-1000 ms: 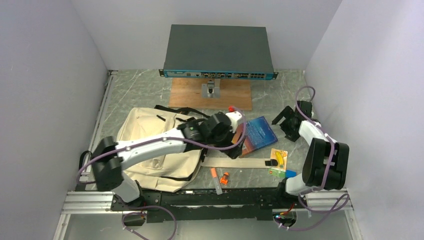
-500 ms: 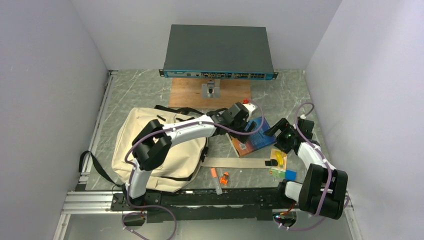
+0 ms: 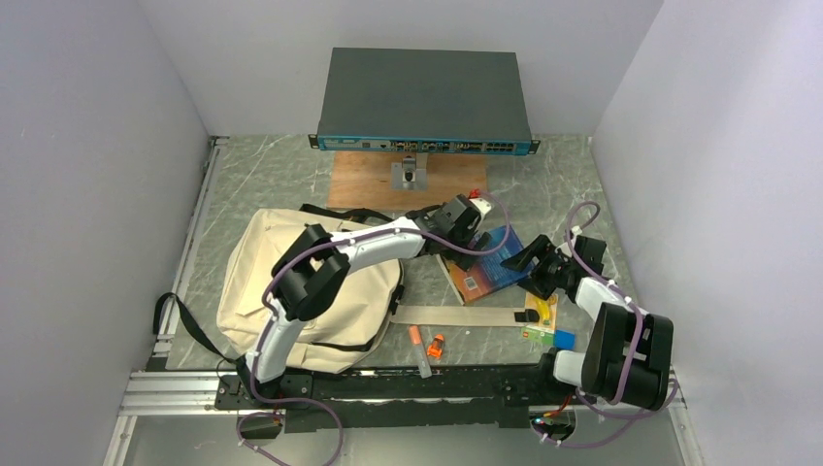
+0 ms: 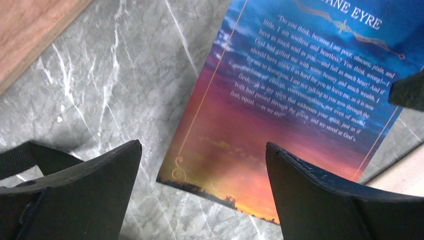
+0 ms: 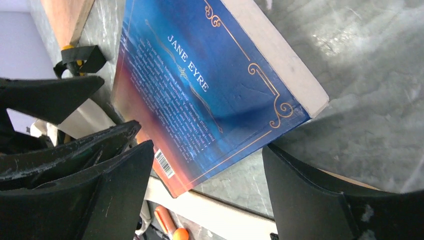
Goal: Pack the student bag
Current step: Pick up the book from the center of the board.
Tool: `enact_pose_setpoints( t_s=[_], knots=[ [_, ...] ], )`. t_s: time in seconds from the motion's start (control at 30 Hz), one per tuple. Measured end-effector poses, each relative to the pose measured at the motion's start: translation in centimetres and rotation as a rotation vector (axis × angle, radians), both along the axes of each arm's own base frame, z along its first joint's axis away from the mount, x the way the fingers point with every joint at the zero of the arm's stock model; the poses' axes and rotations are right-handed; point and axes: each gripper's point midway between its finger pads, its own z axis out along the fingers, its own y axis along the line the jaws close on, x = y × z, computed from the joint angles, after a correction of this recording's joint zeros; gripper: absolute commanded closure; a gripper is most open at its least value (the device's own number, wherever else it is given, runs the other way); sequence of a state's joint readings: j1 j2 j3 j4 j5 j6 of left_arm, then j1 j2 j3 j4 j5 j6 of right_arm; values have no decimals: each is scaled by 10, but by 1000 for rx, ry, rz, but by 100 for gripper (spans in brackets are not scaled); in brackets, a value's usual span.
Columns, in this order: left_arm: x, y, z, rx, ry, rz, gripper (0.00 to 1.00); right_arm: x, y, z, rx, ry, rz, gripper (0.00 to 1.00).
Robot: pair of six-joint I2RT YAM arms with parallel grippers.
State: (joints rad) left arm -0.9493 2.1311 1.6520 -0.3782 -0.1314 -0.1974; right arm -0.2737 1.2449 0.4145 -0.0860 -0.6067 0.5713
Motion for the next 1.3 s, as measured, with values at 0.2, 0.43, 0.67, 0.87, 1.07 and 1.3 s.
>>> enact_pose_setpoints(
  t_s=[0.2, 0.43, 0.67, 0.87, 1.07, 1.3],
  knots=[
    [14, -10, -11, 8, 35, -19, 11, 5, 8, 1, 41, -15, 44, 18],
    [13, -15, -14, -40, 92, -34, 27, 6, 20, 1, 38, -17, 96, 18],
    [-8, -4, -14, -76, 176, -14, 47, 6, 28, 1, 33, -18, 124, 18],
    [-23, 5, -10, -88, 243, 8, 54, 7, 29, 1, 35, -22, 126, 18],
    [-30, 8, 5, -116, 270, 28, 58, 11, 35, 1, 20, -34, 134, 18],
    [-35, 5, 21, -188, 305, 57, 64, 14, 38, 1, 1, -47, 137, 18]
  ],
)
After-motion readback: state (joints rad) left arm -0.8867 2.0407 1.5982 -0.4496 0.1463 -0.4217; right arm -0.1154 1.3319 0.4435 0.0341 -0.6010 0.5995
